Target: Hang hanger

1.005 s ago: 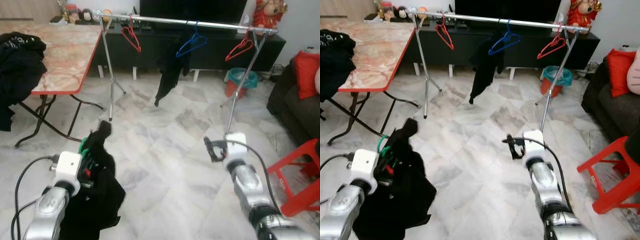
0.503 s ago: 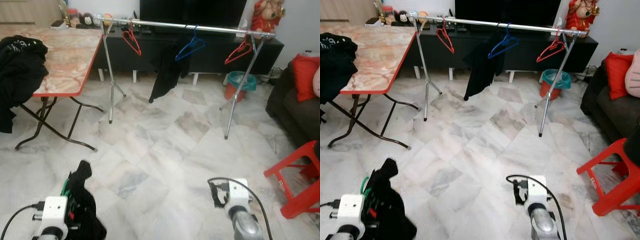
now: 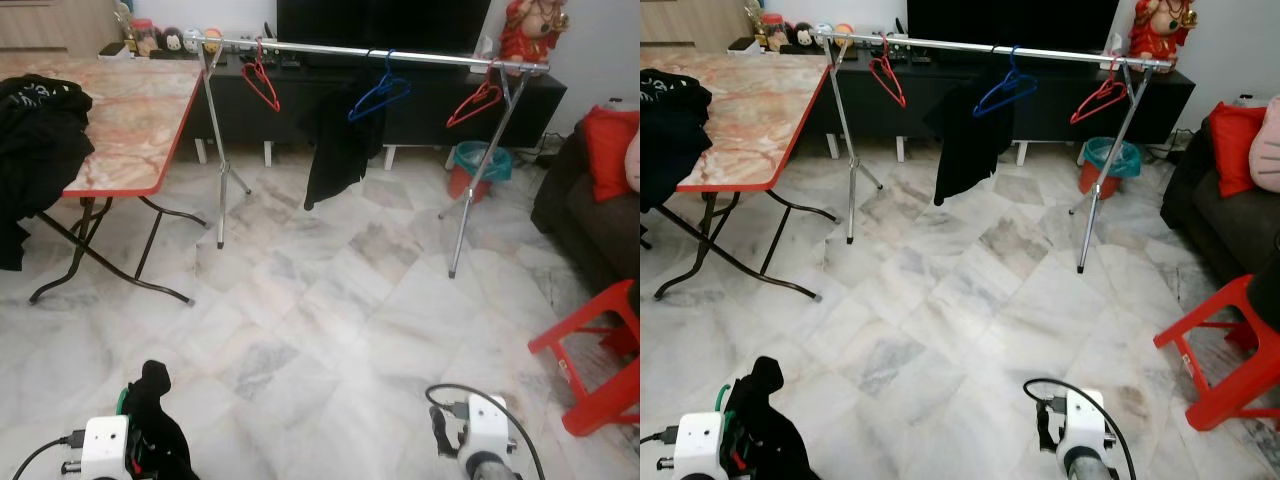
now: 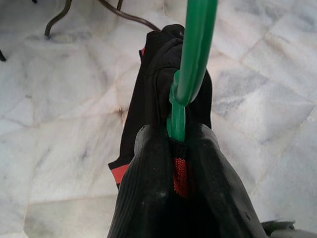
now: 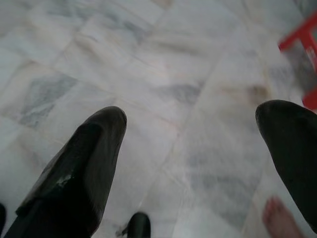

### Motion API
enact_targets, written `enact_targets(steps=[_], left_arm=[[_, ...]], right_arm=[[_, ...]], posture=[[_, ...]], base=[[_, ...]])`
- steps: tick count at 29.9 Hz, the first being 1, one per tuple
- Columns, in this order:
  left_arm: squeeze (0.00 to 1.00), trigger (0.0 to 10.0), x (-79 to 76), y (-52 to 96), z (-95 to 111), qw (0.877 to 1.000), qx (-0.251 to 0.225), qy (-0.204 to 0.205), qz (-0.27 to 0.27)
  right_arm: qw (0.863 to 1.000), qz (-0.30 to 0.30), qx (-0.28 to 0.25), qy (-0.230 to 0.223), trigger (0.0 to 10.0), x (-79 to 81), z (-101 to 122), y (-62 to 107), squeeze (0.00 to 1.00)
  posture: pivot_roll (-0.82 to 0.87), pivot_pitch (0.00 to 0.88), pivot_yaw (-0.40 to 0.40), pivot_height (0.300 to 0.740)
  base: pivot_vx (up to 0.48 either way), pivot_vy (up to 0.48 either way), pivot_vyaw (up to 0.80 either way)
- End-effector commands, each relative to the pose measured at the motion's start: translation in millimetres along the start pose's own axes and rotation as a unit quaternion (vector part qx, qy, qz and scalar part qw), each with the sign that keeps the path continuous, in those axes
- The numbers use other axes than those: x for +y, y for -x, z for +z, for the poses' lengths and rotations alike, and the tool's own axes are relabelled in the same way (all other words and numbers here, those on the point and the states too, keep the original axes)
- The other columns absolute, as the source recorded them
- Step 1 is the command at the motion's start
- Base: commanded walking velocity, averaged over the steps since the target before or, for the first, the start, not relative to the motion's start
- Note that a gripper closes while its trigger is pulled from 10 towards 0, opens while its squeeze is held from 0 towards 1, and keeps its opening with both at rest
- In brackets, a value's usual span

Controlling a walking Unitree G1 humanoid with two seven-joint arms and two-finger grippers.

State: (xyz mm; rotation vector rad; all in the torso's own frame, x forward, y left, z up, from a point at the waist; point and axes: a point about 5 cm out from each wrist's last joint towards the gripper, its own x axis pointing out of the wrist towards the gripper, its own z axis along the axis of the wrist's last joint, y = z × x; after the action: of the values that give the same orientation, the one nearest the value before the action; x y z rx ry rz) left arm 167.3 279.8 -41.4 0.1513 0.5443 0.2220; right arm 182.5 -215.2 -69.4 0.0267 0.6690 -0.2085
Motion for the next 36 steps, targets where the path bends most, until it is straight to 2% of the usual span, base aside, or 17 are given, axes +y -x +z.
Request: enact_targets(steps=[1,4,10,30,36], left_arm=[[0.0,10.0,2.1,-1.3,2.2,1.0,-0.008,0.009,0.006],[0.0,10.0,2.9,-3.4,4.7,1.0,-0.011,0.013,0.005],[0.0,10.0,2.8,-7.4,9.4,1.0,-0.019,0.019,0.001],[0.0,10.0,-12.5,-8.6,10.9,0.998,-0.028,0.023,-0.051],[0.0,10.0,-12.4,-8.2,10.7,0.998,-0.029,0.024,-0.054]], right_arm=[[0.999,-0.021,0.011,-0.03,10.0,-6.5,-7.3,3.4,0.0],[0.997,-0.05,0.03,-0.057,10.0,-14.4,-22.3,11.3,0.0],[0.995,-0.056,0.053,-0.057,10.0,-16.0,-41.3,22.5,0.0],[0.993,-0.06,0.072,-0.065,10.0,-14.7,-53.9,29.9,0.0],[0.993,-0.056,0.074,-0.066,10.0,-13.3,-54.5,30.1,0.0]], posture=[[0.03,0.0,-0.017,0.74],[0.02,0.0,-0.001,0.74],[0.01,0.0,0.011,0.74],[0.02,0.0,0.01,0.74],[0.02,0.0,0.008,0.74]], base=[[0.0,0.0,0.0],[0.0,0.0,0.0],[0.0,0.0,0.0],[0.0,0.0,0.0],[0.0,0.0,0.0]])
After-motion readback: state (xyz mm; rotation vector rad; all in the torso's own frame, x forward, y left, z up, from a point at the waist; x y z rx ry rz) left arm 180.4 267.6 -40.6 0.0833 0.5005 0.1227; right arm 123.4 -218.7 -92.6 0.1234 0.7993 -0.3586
